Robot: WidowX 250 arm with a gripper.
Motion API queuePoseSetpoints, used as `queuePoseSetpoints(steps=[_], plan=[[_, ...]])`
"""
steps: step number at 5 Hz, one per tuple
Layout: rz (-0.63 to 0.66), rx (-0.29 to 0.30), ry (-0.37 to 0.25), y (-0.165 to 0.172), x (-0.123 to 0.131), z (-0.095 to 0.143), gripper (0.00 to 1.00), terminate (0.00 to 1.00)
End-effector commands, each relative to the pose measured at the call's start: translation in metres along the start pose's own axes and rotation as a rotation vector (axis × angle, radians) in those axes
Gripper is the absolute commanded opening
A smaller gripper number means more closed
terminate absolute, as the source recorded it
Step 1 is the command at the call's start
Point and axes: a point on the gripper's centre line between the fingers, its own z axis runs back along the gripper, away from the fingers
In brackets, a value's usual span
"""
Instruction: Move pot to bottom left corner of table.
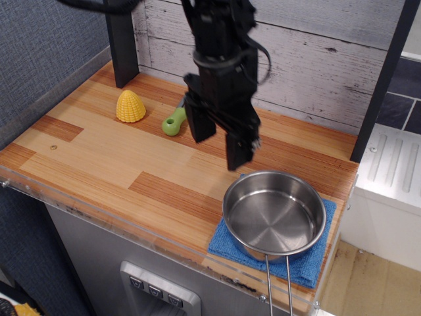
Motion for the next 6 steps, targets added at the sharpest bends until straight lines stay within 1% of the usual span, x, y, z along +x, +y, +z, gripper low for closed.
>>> queuePoseSetpoints(steps=[1,2,3,4,6], plan=[[0.005,0.016,-0.005,-0.009,0.011,-0.020,1.00,0.00],[0.005,0.010,0.019,-0.012,0.012,-0.030,1.00,0.00],[-0.006,0.002,0.028,-0.016,0.013,-0.033,1.00,0.00],[-0.016,0.007,0.028,-0.019,0.015,-0.031,0.00,0.00],[-0.033,0.013,0.061,-0.026,0.012,-0.038,0.00,0.00]])
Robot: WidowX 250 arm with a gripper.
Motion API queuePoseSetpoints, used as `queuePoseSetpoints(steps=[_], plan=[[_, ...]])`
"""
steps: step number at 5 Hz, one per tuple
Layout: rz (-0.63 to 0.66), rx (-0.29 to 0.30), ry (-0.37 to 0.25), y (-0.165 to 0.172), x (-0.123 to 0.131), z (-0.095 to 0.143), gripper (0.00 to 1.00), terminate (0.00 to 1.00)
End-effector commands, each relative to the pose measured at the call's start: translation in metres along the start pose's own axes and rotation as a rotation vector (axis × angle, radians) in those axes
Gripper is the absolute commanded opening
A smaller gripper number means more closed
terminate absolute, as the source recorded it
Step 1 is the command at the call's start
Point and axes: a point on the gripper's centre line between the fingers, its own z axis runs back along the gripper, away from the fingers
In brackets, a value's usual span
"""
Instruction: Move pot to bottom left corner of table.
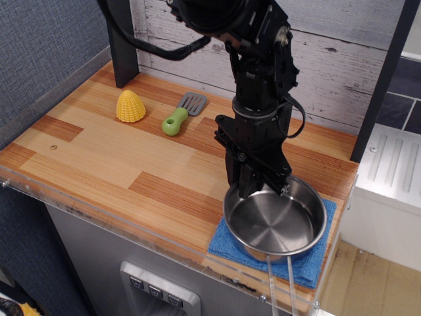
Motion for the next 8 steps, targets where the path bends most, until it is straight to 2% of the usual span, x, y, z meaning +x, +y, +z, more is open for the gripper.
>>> queuePoseSetpoints(steps=[1,2,3,4,5,6,7,8], plan=[[-0.009,-0.011,-0.073,-0.005,0.009,0.021,0.00,0.00],[0.025,-0.050,-0.155,0.002,0.006,0.056,0.00,0.00],[0.122,-0.094,-0.222,0.034,-0.015,0.087,0.00,0.00],[0.210,-0.116,-0.192,0.076,-0.045,0.086,0.00,0.00],[0.297,-0.131,-0.109,0.111,-0.085,0.072,0.00,0.00],[0.367,-0.097,-0.056,0.143,-0.130,0.058,0.00,0.00],[0.416,-0.064,-0.063,0.179,-0.152,0.055,0.00,0.00],[0.457,-0.049,-0.067,0.203,-0.156,0.054,0.00,0.00]])
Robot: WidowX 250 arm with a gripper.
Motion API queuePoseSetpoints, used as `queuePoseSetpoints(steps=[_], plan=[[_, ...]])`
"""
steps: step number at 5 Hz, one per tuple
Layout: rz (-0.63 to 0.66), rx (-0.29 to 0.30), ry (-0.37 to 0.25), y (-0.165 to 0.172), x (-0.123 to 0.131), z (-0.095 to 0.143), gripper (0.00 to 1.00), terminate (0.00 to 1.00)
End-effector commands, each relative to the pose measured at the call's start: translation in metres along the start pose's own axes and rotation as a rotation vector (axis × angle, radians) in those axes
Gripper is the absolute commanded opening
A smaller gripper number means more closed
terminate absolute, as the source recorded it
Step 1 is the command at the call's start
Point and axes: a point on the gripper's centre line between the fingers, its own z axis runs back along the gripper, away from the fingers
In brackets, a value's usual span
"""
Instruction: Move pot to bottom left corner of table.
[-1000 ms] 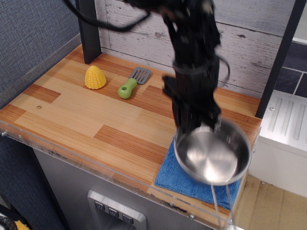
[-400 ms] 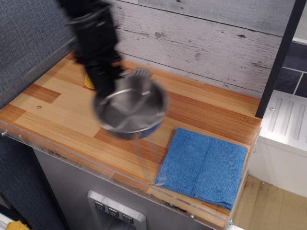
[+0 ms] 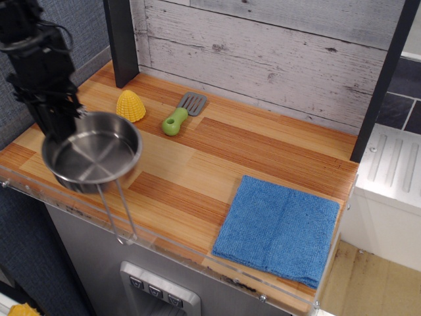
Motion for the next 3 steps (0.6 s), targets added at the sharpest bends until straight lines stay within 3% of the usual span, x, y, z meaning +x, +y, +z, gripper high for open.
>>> queuePoseSetpoints(steps=[1,3], plan=[[0.080,0.027,-0.035,0.042,0.006,0.011,0.00,0.00],[0.116,0.028,0.031,0.057,0.007,-0.008,0.00,0.00]])
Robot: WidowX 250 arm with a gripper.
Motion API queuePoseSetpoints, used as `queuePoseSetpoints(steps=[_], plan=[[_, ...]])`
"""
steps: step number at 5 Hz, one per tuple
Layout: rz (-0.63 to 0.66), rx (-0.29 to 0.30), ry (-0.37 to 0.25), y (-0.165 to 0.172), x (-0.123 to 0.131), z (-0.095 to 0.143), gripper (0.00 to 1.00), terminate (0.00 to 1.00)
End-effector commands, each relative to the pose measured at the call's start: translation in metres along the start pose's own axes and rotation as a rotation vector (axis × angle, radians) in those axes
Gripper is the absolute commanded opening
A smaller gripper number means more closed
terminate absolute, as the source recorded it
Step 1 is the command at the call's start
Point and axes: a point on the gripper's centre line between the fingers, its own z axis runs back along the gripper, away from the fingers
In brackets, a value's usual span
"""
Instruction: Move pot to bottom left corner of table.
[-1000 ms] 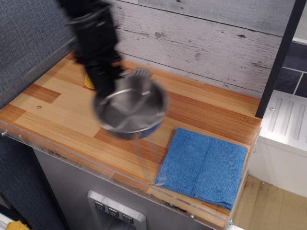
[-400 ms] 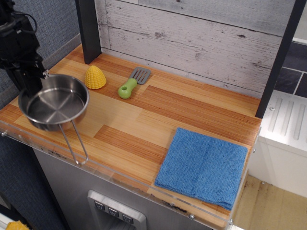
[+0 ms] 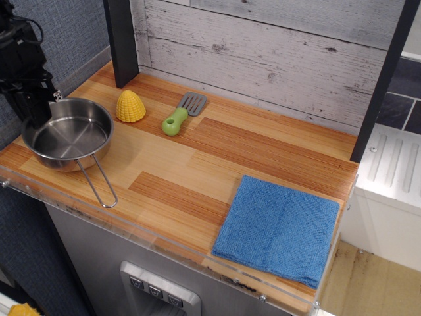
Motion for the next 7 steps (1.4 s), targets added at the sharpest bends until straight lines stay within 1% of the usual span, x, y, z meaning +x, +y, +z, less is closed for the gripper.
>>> queuePoseSetpoints(steps=[1,2,3,4,5,6,7], plan=[[0.031,0.042,0.025,0.018,-0.009,0.001,0.00,0.00],[0.060,0.034,0.029,0.017,-0.012,0.003,1.00,0.00],[0.031,0.044,-0.006,0.002,-0.011,0.018,1.00,0.00],[0.014,0.074,-0.066,-0.016,-0.008,0.039,1.00,0.00],[-0.023,0.083,-0.089,-0.048,-0.001,0.057,1.00,0.00],[-0.121,0.056,-0.121,-0.094,0.011,0.067,1.00,0.00],[-0.242,0.052,-0.100,-0.136,0.030,0.058,1.00,0.00]])
